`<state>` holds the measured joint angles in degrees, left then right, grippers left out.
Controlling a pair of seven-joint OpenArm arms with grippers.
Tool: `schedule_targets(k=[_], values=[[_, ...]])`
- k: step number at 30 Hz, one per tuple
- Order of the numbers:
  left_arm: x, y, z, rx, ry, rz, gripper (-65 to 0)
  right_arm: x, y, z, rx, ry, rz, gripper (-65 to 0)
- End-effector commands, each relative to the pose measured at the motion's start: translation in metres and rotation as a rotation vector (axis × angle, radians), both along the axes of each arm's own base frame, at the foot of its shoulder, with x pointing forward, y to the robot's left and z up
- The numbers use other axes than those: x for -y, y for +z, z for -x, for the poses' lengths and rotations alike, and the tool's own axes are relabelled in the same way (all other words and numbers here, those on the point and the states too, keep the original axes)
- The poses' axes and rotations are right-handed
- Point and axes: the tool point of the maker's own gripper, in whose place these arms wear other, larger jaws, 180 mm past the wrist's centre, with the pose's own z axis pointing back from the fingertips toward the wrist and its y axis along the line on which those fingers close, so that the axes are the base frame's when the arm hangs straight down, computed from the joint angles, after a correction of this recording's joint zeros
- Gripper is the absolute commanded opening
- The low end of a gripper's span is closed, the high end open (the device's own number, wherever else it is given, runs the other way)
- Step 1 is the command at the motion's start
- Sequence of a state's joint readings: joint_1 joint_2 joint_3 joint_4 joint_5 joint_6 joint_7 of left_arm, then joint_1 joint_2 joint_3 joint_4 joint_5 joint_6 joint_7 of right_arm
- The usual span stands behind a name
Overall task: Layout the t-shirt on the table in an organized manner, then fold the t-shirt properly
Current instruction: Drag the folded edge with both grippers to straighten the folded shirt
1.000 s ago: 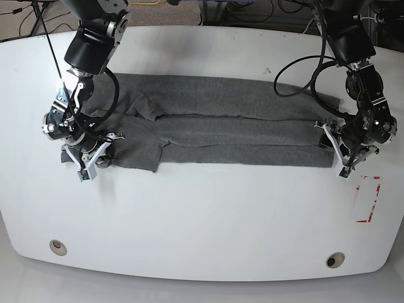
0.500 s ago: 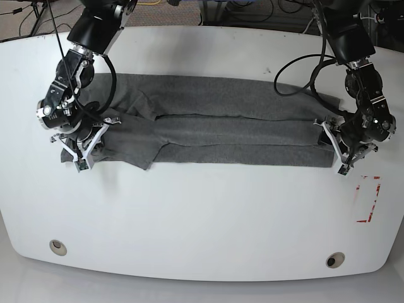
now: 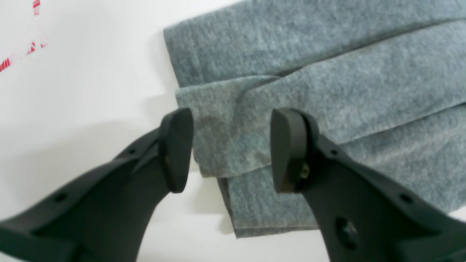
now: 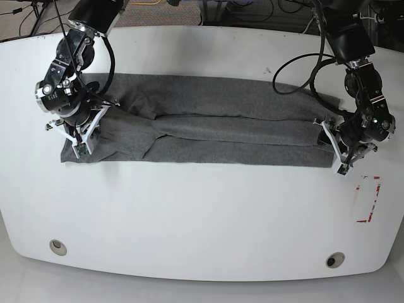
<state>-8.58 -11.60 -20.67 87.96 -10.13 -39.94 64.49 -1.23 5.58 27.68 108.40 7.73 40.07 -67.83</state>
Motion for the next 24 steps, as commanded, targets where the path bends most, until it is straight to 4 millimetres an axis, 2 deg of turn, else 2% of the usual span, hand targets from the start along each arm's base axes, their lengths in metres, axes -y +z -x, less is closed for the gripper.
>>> schedule_targets(k=[1,8,11,13,15,16,19,21,24], values=[[-0.003,0.015,-0.011,0.051,-0.003,-0.005,-33.1,0.003,0.006,-0.001,0.022,0.003,0.011,-64.8],[-0.003,0.015,-0.011,0.051,-0.003,-0.005,-33.1,0.004,-0.005,0.014,-0.020,0.004,0.014,-64.8],[-0.004,0.014,-0.010,0.050,-0.003,-0.007,-33.1,0.005,-0.008,0.019,-0.033,0.000,0.019,-61.4],[-0.005,0.015,-0.010,0.050,-0.002,-0.010,-33.1,0.007,-0.010,0.022,-0.041,-0.001,0.022,-55.8],[-0.005,0.015,-0.010,0.050,-0.002,-0.010,-33.1,0.008,-0.009,0.024,-0.040,-0.001,0.031,-47.2],[-0.006,0.015,-0.010,0.050,-0.001,-0.011,-33.1,0.009,-0.005,0.026,-0.032,-0.002,0.043,-41.5],[-0.006,0.016,-0.011,0.052,0.001,-0.011,-33.1,0.017,0.009,0.029,0.002,-0.014,0.074,-31.5],[-0.006,0.016,-0.010,0.052,0.001,-0.013,-33.1,0.018,0.016,0.029,0.022,-0.018,0.087,-27.3],[-0.007,0.018,-0.011,0.057,0.002,-0.015,-33.1,0.020,0.021,0.026,0.037,-0.019,0.095,-25.0]])
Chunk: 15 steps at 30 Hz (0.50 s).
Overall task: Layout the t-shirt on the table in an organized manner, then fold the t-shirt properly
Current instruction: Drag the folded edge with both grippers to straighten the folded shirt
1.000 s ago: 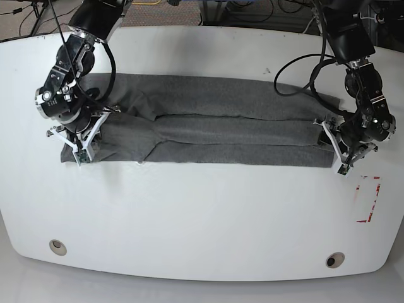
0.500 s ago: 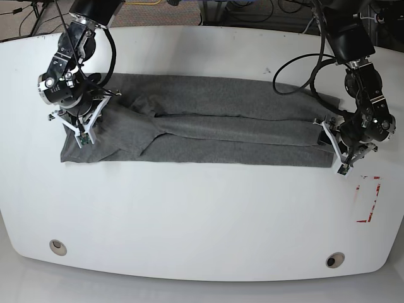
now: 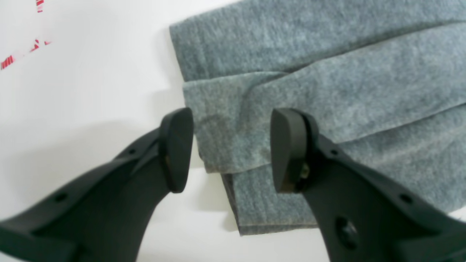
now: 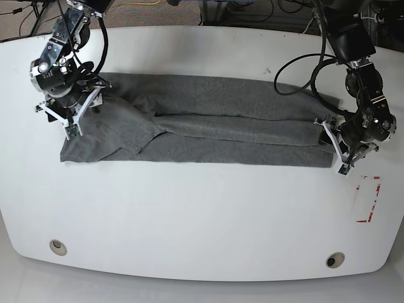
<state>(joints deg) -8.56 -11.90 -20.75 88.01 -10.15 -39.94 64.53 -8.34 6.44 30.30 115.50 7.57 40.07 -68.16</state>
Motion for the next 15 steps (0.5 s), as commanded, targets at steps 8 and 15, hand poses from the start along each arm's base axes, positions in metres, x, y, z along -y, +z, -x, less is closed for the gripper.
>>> schedule_targets(k=[8,15], values=[[-0.003,0.023,-0.015,0.077,-0.002,-0.009,-32.9,-0.005,0.032,-0.036,0.136,-0.001,-0.018,-25.0],[-0.007,0.038,-0.021,0.125,0.012,-0.014,-33.1,-0.027,0.021,-0.050,0.137,-0.013,-0.119,-34.9]])
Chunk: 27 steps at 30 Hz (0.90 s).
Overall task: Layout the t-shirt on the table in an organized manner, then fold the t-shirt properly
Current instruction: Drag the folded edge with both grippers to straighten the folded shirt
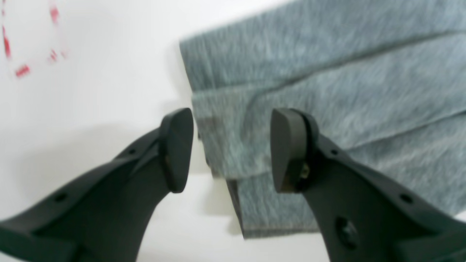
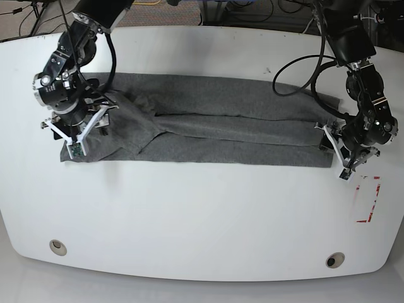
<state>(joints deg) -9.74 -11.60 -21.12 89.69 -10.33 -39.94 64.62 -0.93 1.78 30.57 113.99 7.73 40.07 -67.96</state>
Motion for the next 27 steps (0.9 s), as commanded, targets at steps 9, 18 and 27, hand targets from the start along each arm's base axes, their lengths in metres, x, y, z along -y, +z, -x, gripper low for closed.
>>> schedule_targets(k=[9,18,27], values=[[-0.031,0.034,-0.006,0.154,0.149,0.121,-28.6,-0.014,-0.058,-0.008,-0.056,0.000,-0.167,-62.5],[-0.028,0.024,-0.003,0.147,0.171,0.243,-20.0,-0.006,-0.089,-0.002,-0.103,-0.015,-0.214,-60.9],[-0.046,-0.017,0.016,0.039,0.286,0.394,-19.9,-0.002,-0.091,0.003,-0.116,-0.015,-0.207,-60.9]])
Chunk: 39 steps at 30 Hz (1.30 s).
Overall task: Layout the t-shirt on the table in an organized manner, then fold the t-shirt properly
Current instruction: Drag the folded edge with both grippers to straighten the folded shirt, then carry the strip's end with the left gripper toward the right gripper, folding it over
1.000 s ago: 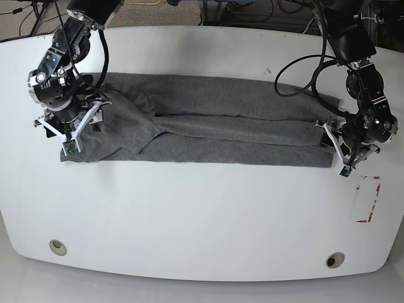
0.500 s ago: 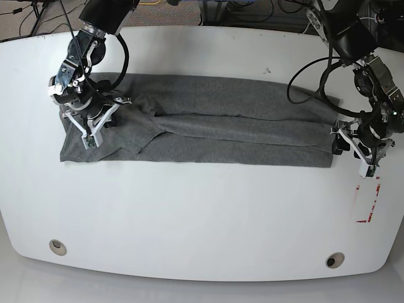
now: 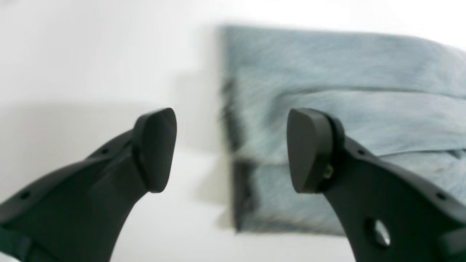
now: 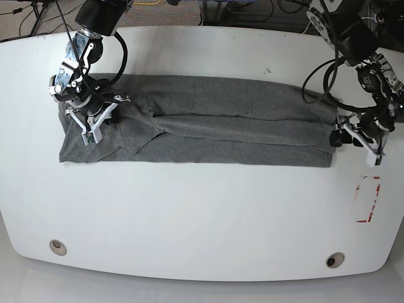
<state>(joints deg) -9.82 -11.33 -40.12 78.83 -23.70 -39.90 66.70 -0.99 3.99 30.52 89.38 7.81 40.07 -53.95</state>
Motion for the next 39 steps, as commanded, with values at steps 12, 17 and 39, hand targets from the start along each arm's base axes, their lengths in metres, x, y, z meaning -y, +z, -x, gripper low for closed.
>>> schedule_targets(k=[12,17,39], values=[[0.008,-0.027,0.003,-0.064,-0.006,0.108,-20.1,0.006,0.007,-0.004,0.019,0.000,0.019,-60.9],[0.029,-0.037,0.002,-0.092,-0.053,0.128,-20.4,0.006,0.018,-0.008,0.049,0.003,0.035,-60.9],[0.056,0.002,-0.017,0.002,-0.176,0.010,-62.9,0.007,0.021,-0.010,0.058,0.004,0.043,-61.2]])
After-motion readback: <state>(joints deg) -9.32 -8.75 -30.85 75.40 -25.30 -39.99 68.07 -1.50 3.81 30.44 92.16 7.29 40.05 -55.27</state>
